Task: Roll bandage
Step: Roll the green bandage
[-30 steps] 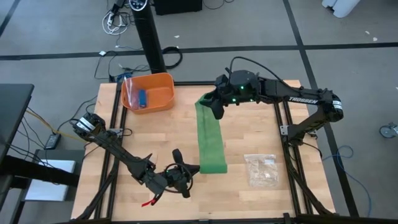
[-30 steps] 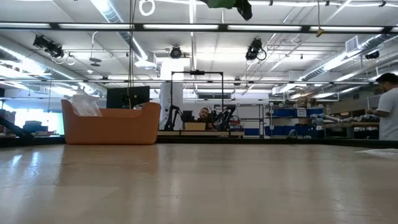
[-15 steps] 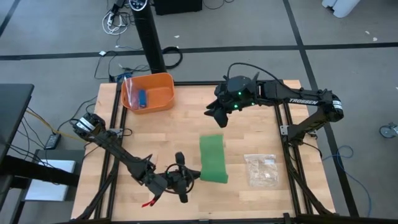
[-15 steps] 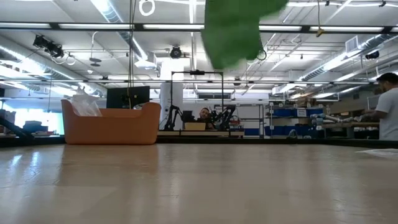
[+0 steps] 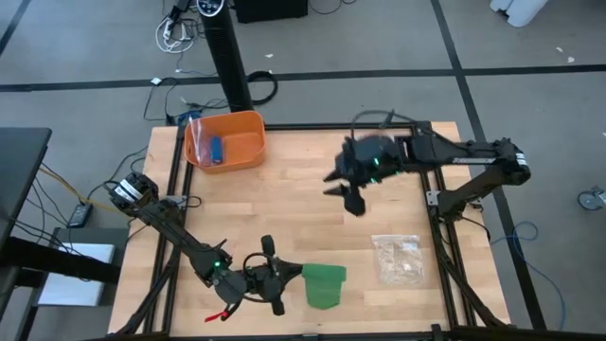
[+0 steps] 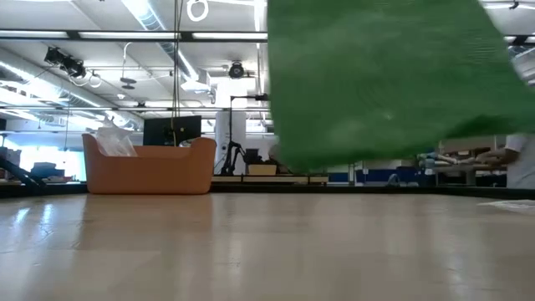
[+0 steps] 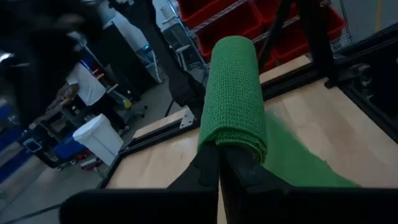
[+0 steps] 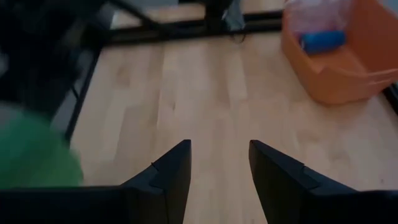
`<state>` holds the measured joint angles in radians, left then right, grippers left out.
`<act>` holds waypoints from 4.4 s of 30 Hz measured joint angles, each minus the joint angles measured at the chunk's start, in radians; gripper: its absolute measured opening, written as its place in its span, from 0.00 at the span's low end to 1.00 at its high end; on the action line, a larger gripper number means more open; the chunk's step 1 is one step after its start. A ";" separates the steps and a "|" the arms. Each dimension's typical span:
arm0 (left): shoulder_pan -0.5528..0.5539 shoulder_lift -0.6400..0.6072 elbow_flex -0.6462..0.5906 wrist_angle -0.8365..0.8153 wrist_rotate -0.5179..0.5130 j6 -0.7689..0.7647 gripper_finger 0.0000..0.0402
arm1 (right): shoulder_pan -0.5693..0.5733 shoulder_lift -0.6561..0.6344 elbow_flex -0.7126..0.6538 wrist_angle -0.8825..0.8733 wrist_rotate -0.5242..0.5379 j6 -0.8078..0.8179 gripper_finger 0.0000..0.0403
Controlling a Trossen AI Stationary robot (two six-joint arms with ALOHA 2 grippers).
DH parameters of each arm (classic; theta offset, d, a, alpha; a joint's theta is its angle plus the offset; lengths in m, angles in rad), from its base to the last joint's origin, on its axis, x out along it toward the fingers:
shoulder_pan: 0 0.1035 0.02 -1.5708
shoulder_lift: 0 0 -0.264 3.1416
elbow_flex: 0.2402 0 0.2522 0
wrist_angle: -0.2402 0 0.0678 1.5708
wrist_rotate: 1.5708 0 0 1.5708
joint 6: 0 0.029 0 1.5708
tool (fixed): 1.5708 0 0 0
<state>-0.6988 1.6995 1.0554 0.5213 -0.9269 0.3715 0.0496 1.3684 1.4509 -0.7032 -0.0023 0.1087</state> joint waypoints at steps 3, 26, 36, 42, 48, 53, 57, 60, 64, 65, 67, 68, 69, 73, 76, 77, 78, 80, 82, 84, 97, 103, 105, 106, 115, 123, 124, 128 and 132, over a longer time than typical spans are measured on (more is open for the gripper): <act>-0.002 -0.024 0.000 -0.028 0.007 -0.054 0.01 | 0.077 -0.067 -0.126 0.044 0.080 -0.002 0.40; 0.074 -0.270 0.001 -0.266 0.062 -0.176 0.00 | 0.429 -0.257 -1.062 1.191 0.364 0.175 0.39; 0.119 -0.295 0.001 -0.298 0.062 -0.166 0.00 | 0.444 -0.119 -1.060 1.442 0.354 0.157 0.54; 0.133 -0.295 0.001 -0.302 0.063 -0.166 0.00 | 0.428 -0.019 -1.026 1.489 0.409 0.141 0.64; 0.136 -0.295 0.001 -0.306 0.065 -0.165 0.00 | 0.393 0.041 -0.987 1.490 0.440 0.117 0.69; 0.136 -0.295 0.001 -0.293 0.065 -0.138 0.00 | 0.368 0.071 -0.986 1.496 0.436 0.118 0.69; 0.136 -0.294 0.001 -0.285 0.065 -0.122 0.00 | 0.363 0.079 -0.986 1.496 0.424 0.118 0.69; 0.136 -0.294 0.001 -0.271 0.057 -0.112 0.00 | 0.364 0.087 -0.986 1.503 0.383 0.132 0.68; 0.144 -0.294 0.001 -0.220 0.030 -0.106 0.00 | 0.361 0.150 -0.973 1.529 0.387 0.147 0.66; 0.149 -0.294 0.002 -0.211 0.030 -0.111 0.00 | 0.355 0.173 -0.966 1.546 0.396 0.140 0.65; 0.158 -0.294 0.002 -0.205 0.021 -0.114 0.00 | 0.346 0.210 -0.950 1.582 0.400 0.123 0.60; 0.163 -0.294 0.002 -0.202 0.013 -0.114 0.00 | 0.344 0.228 -0.940 1.601 0.406 0.120 0.56; 0.165 -0.294 0.002 -0.203 -0.002 -0.115 0.00 | 0.346 0.240 -0.932 1.608 0.405 0.115 0.52; 0.176 -0.294 0.002 -0.205 -0.035 -0.106 0.00 | 0.372 0.259 -0.922 1.612 0.410 0.099 0.25; 0.176 -0.298 0.002 -0.203 -0.058 -0.074 0.00 | 0.403 0.249 -0.923 1.616 0.423 0.092 0.04; 0.176 -0.299 0.002 -0.203 -0.069 -0.064 0.00 | 0.415 0.246 -0.924 1.617 0.430 0.091 0.04; 0.177 -0.300 0.002 -0.202 -0.087 -0.059 0.00 | 0.427 0.241 -0.924 1.614 0.430 0.092 0.04; 0.177 -0.316 0.002 -0.211 -0.127 -0.052 0.00 | 0.451 0.239 -0.924 1.611 0.432 0.097 0.03; 0.179 -0.339 0.002 -0.216 -0.154 -0.049 0.00 | 0.474 0.239 -0.924 1.609 0.433 0.097 0.01; 0.180 -0.368 0.002 -0.228 -0.155 -0.038 0.00 | 0.495 0.241 -0.924 1.610 0.433 0.100 0.01; 0.182 -0.506 0.001 -0.472 -0.242 -0.041 0.00 | 0.616 0.242 -0.870 1.649 0.453 0.142 0.00; 0.189 -0.468 0.001 -0.671 -0.304 -0.176 0.00 | 0.616 0.216 -0.727 1.620 0.461 0.017 0.00; 0.197 -0.446 0.001 -0.730 -0.307 -0.230 0.00 | 0.606 0.189 -0.666 1.558 0.465 -0.004 0.00; 0.199 -0.433 -0.001 -0.752 -0.305 -0.253 0.00 | 0.601 0.174 -0.636 1.505 0.476 -0.006 0.00; 0.209 -0.330 -0.079 -0.689 -0.259 -0.295 0.00 | 0.530 0.076 -0.364 1.059 0.549 -0.139 0.00; 0.196 -0.235 -0.094 -0.502 -0.193 -0.176 0.00 | 0.436 0.041 -0.212 0.904 0.554 -0.236 0.00; 0.192 -0.223 -0.094 -0.473 -0.185 -0.149 0.00 | 0.424 0.038 -0.200 0.896 0.552 -0.241 0.00; 0.173 -0.179 -0.094 -0.377 -0.173 -0.058 0.00 | 0.376 0.034 -0.165 0.849 0.552 -0.250 0.00; 0.146 -0.158 -0.094 -0.295 -0.152 -0.001 0.00 | 0.324 0.035 -0.155 0.812 0.551 -0.251 0.00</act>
<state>-0.5533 1.5414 0.9611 0.2262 -1.0788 0.3701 0.3732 1.4029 1.2961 0.1088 0.5484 -0.1425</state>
